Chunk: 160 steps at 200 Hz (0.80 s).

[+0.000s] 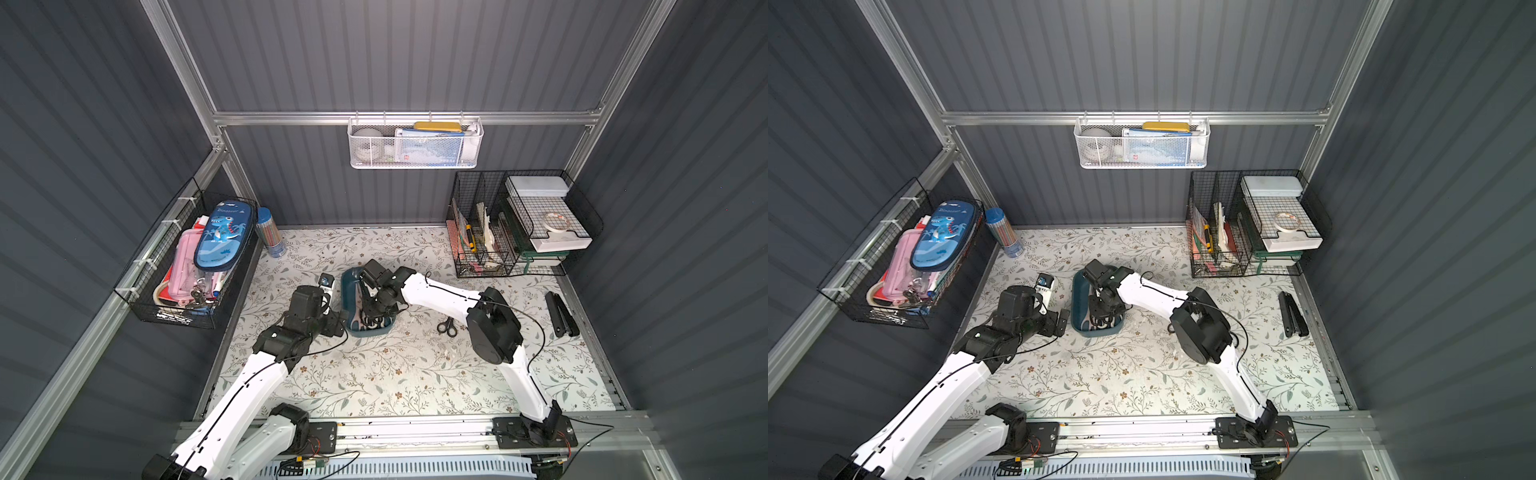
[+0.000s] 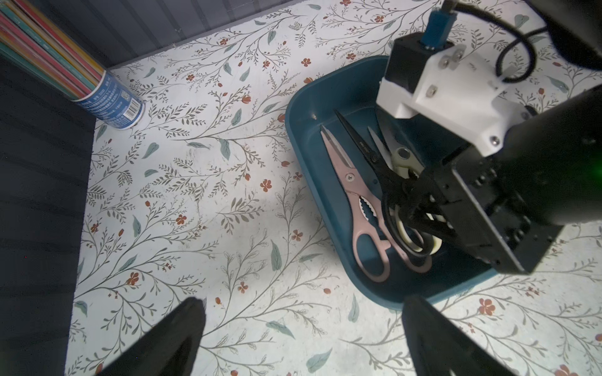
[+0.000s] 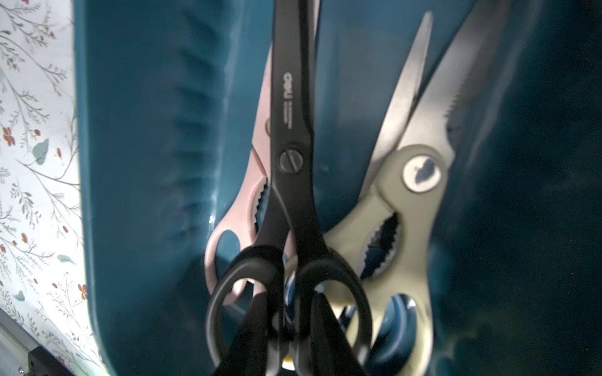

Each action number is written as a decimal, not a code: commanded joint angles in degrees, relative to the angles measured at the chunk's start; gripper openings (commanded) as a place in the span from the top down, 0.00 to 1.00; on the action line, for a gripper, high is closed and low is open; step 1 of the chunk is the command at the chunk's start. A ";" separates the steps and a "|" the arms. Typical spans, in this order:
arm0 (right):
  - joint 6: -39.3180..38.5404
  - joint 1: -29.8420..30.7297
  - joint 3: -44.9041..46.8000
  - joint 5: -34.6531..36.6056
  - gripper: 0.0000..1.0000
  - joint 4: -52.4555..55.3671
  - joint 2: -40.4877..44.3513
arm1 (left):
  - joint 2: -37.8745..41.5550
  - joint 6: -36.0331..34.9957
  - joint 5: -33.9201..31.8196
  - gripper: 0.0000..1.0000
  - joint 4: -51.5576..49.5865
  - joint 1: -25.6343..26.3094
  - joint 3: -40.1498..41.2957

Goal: Put the scissors into the storage box
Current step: Place the scissors in the storage box.

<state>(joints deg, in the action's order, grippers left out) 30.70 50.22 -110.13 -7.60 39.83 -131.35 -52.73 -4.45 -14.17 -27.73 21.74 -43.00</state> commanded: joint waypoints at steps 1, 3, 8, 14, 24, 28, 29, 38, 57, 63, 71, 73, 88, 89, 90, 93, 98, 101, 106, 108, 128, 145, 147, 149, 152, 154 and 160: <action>2.23 0.97 -2.69 -0.82 0.74 -1.98 -1.15 | 0.26 0.23 -0.39 0.01 -0.31 -0.42 0.24; 2.32 0.99 -2.83 -0.84 0.73 -2.03 -1.27 | 0.19 0.27 -0.39 0.01 -0.31 -0.39 0.21; 2.35 1.02 -3.21 -0.84 0.73 -2.02 -1.59 | 0.10 0.10 -0.20 0.01 -0.31 -0.38 0.21; 2.40 1.09 -3.61 -1.05 0.73 -2.12 -1.82 | -0.07 0.06 0.06 0.01 -0.37 -0.38 0.13; 2.45 1.11 -4.32 -1.02 0.71 -2.13 -2.17 | -0.38 -0.11 0.61 0.01 -0.35 -0.45 0.12; 2.54 1.09 -4.62 -1.05 0.69 -2.15 -2.17 | -0.52 -0.19 0.85 0.01 -0.40 -0.38 0.03; 2.53 1.10 -4.68 -1.03 0.68 -2.10 -2.17 | -0.57 -0.20 0.96 0.01 -0.40 -0.38 0.03; 2.47 1.11 -5.07 -1.05 0.62 -1.97 -2.24 | -1.00 -0.56 1.71 0.01 -0.40 -0.38 -0.06; 2.18 1.02 -4.72 -0.74 0.57 -2.08 -1.02 | -1.74 -1.70 3.78 0.01 -0.49 -0.42 -0.14; 2.23 0.98 -4.31 -0.69 0.57 -2.11 -0.29 | -1.85 -1.70 4.32 0.00 -0.49 -0.38 -0.35; 2.17 0.85 -3.34 -0.61 0.56 -2.54 1.25 | -1.54 -1.84 5.29 0.01 -0.27 -0.38 -0.41; 2.13 0.78 -2.94 -0.59 0.56 -2.74 1.70 | -1.53 -1.81 5.49 0.00 -0.13 -0.38 -0.41; 1.72 0.30 1.41 -0.31 0.55 -6.00 6.97 | -0.44 -1.87 6.94 0.00 0.82 -0.39 0.19; 1.64 0.27 1.89 -0.31 0.54 -6.26 7.33 | -0.40 -1.87 7.04 0.00 0.87 -0.43 0.24; 1.60 0.25 2.31 -0.31 0.54 -6.53 7.73 | -0.33 -1.83 7.14 0.01 0.89 -0.40 0.26; 1.40 0.04 3.53 -0.07 0.54 -7.31 9.08 | -0.10 -1.86 7.36 0.01 1.04 -0.39 0.31; 1.04 -0.25 5.71 0.24 0.54 -8.70 11.23 | 0.25 -1.87 7.92 0.01 1.24 -0.38 0.46; 0.79 -0.48 7.07 0.47 0.53 -9.43 12.67 | 0.47 -1.95 8.20 0.01 1.43 -0.38 0.46; 0.52 -0.90 9.48 0.99 0.53 -10.57 14.75 | 0.81 -1.91 8.90 0.01 1.67 -0.41 0.61; 0.40 -1.08 10.41 1.44 0.52 -11.01 15.87 | 0.92 -1.95 9.03 0.01 1.74 -0.39 0.68; -0.61 -4.06 20.14 4.95 0.52 -13.45 24.72 | 1.62 -4.77 12.04 0.01 3.58 -0.39 1.77; -0.34 -8.43 27.51 5.55 0.51 -13.11 30.87 | 1.15 -5.38 17.98 0.01 4.67 -0.30 2.35; -0.26 -9.01 28.28 5.44 0.52 -12.98 31.72 | 1.10 -5.50 18.73 0.01 4.76 -0.29 2.34; -0.21 -9.66 29.00 5.39 0.51 -12.82 32.35 | 1.02 -5.62 19.49 0.01 4.84 -0.29 2.36; -0.08 -10.52 30.29 5.37 0.51 -12.65 33.32 | 0.85 -5.78 20.65 0.01 4.95 -0.29 2.37; -0.10 -10.81 31.21 5.39 0.51 -12.54 33.94 | 0.80 -5.93 21.31 0.01 5.00 -0.29 2.37; -0.10 -12.58 33.76 5.69 0.52 -12.29 35.60 | 0.75 -6.54 23.59 0.01 5.19 -0.29 2.46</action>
<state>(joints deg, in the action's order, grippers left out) 31.00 43.70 -84.58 -4.80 27.20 -100.33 -51.72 -7.77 -1.19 -24.60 21.69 -41.54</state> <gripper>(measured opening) 0.486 0.994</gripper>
